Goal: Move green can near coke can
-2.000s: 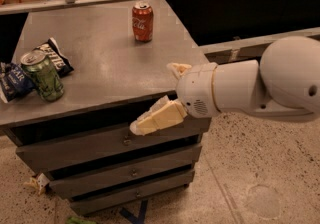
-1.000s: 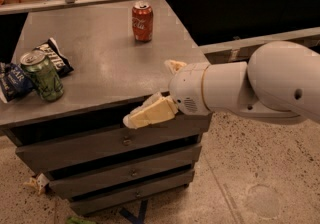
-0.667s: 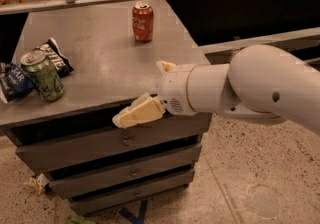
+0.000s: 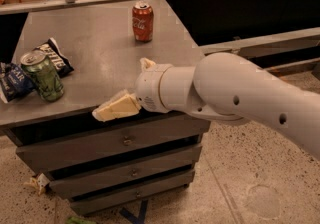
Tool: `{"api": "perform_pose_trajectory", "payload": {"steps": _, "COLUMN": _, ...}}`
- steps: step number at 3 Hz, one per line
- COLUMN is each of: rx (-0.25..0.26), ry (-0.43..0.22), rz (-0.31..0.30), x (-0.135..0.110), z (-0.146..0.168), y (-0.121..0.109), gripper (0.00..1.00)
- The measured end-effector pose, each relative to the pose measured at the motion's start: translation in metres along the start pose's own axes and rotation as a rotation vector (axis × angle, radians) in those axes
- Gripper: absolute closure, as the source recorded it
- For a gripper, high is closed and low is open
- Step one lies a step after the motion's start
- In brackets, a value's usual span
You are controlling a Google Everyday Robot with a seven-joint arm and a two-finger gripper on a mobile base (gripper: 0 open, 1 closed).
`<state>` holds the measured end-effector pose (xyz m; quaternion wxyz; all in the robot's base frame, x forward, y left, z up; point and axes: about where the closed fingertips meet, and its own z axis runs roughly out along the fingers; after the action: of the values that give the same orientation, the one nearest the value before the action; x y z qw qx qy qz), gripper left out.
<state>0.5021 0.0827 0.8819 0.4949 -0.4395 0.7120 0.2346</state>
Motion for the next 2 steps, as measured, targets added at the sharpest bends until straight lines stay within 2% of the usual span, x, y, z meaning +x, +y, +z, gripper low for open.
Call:
{"api": "perform_pose_trajectory", "payload": {"steps": 1, "rx": -0.025, "ry": -0.069, "rz": -0.009, "x": -0.016, "z": 0.027, "y": 0.007, "gripper": 0.00}}
{"api": "perform_pose_trajectory", "payload": {"steps": 2, "rx": -0.084, "ry": -0.131, "rz": -0.024, "x": -0.031, "z": 0.056, "y": 0.021, "gripper": 0.00}}
